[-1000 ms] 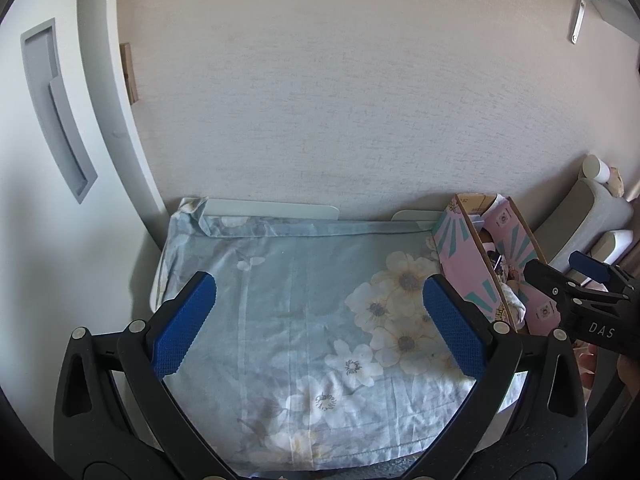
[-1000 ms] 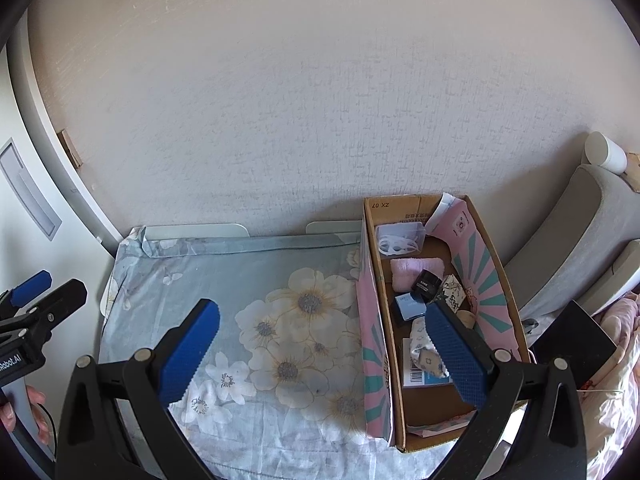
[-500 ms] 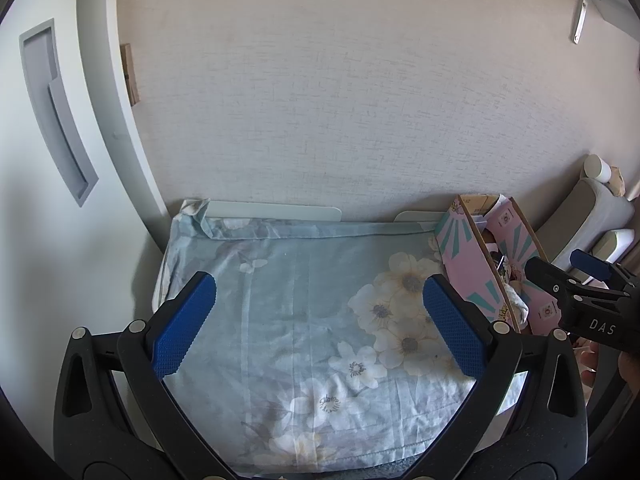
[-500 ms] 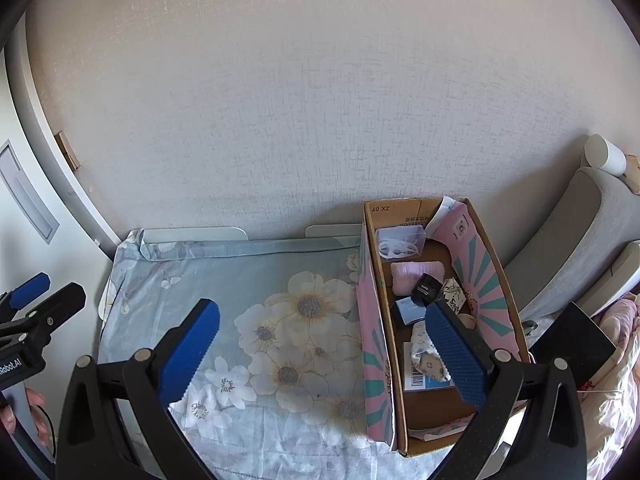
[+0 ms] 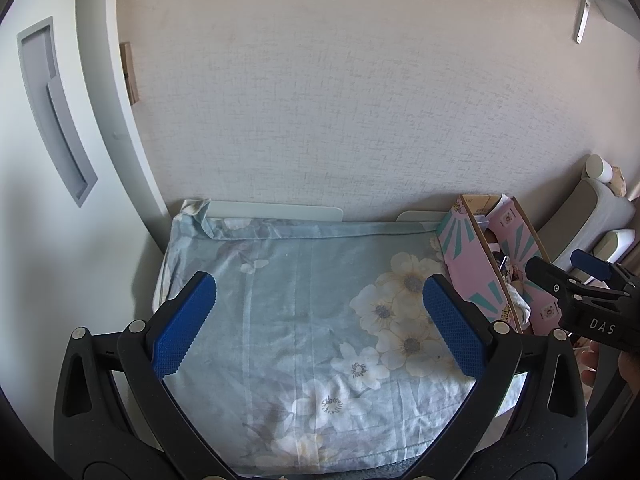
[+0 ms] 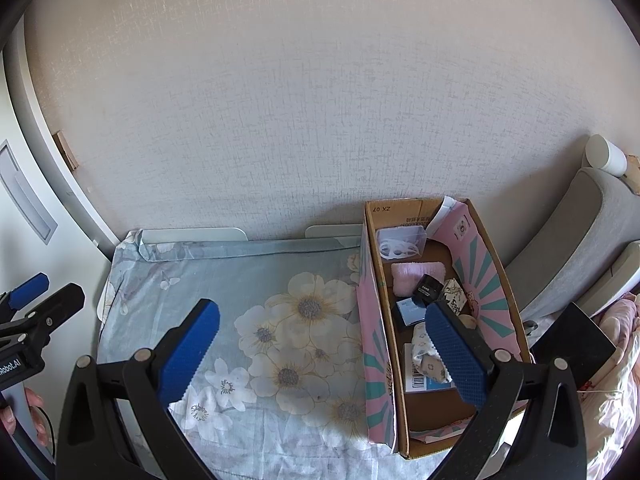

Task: Organize objects

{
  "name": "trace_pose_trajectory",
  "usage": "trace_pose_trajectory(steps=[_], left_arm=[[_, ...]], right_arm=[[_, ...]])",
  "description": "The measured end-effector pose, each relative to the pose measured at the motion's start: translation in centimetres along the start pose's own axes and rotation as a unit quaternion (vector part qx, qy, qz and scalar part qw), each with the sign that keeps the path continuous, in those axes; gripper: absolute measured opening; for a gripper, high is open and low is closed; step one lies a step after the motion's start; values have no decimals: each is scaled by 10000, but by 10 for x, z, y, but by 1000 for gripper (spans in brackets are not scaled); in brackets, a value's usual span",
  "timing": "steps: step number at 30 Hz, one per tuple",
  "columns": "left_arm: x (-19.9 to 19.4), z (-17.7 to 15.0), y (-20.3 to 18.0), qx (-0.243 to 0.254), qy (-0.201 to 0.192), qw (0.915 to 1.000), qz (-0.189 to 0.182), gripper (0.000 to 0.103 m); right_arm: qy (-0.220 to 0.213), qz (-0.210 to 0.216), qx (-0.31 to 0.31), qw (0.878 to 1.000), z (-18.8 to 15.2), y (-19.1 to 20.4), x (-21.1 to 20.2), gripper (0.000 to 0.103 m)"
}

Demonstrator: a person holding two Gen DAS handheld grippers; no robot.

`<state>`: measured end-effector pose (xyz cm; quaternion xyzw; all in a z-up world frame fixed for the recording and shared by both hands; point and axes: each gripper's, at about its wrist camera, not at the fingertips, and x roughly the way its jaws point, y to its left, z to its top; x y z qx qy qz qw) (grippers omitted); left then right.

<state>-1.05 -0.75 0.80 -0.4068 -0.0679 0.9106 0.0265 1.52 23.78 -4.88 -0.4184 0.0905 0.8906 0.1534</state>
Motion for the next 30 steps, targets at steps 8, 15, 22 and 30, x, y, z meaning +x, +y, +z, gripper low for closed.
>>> trace_pose_trajectory(steps=[8,15,22,30], left_arm=[[1,0,4,-111,-12,9999,-38,103],[0,1,6,-203,-78,9998,-37,103],[-4,3,2,-139,-293,9994,124,103],[-8,3,1,-81,-381,9988,310,103]], right_arm=[[-16,-38,51,10000,1,0,1,102],[6,-43,74,10000,0,1,3,102],[-11,-61,90,9999,-1,2,2,102],[-40,-82,100,9999,-2,2,1,102]])
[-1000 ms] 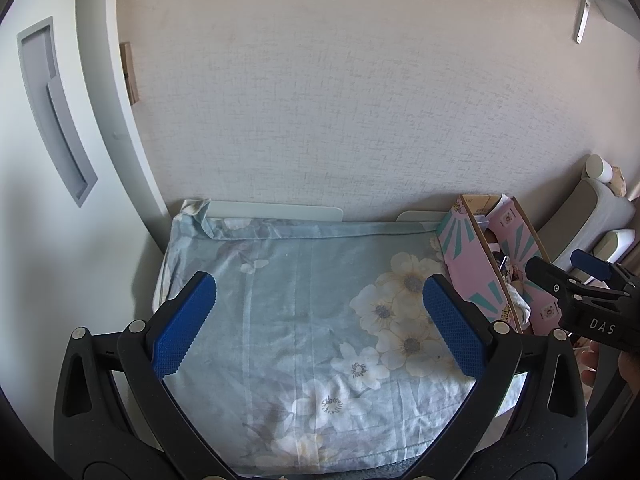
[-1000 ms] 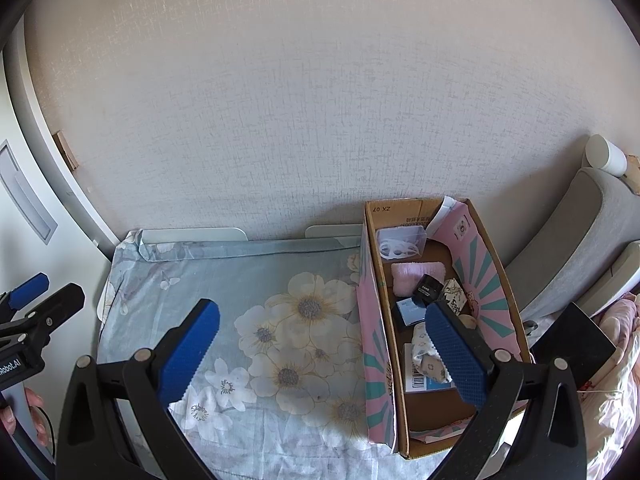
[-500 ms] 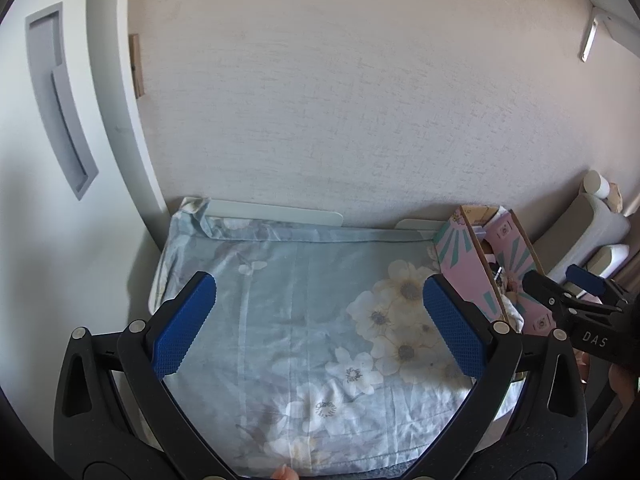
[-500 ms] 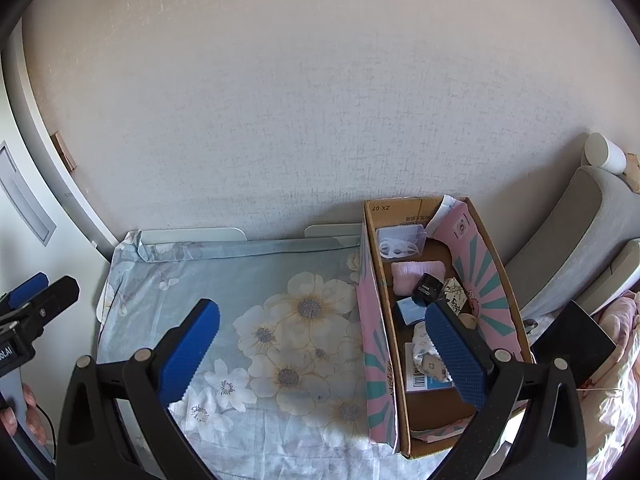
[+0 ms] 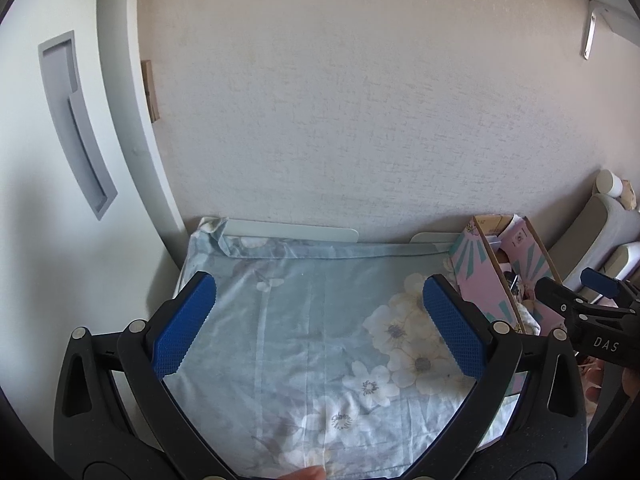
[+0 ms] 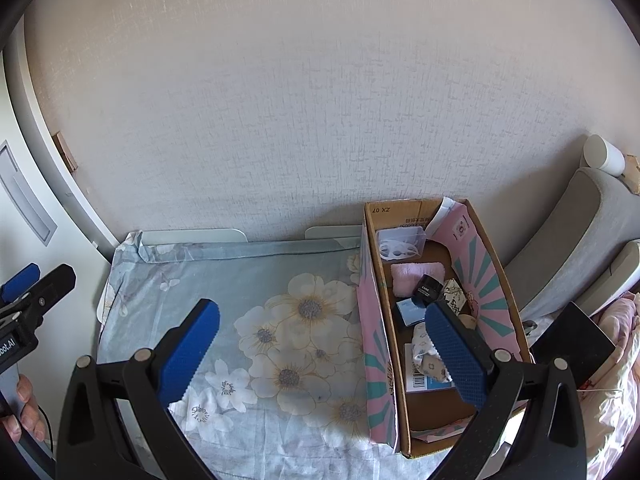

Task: Organize objects

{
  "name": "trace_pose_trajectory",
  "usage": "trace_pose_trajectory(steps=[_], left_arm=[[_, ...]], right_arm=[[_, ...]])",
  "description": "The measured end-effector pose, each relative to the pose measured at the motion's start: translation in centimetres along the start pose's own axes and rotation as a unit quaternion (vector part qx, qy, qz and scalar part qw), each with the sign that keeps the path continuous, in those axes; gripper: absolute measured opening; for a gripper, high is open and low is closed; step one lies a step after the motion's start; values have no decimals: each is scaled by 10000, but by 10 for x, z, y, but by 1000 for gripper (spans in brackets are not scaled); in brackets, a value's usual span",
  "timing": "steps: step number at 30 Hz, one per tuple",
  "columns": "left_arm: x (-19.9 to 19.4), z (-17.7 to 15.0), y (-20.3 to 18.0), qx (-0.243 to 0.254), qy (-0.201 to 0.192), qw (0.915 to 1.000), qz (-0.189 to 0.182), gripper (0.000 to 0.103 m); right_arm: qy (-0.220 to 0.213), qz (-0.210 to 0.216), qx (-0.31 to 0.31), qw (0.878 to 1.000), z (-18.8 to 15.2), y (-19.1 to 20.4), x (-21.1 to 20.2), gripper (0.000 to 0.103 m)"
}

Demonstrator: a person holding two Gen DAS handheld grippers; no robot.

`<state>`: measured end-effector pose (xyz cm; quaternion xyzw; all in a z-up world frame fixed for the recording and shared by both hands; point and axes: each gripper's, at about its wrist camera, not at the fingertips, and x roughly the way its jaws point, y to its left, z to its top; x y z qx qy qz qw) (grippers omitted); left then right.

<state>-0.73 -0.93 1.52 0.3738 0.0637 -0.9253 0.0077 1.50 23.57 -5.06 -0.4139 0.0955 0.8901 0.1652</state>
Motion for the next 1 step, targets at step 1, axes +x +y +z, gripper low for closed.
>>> trace_pose_trajectory(steps=[1], left_arm=[[0,0,1,-14,-2,10000,5,103]], right_arm=[[-1,0,2,10000,0,0,0,102]])
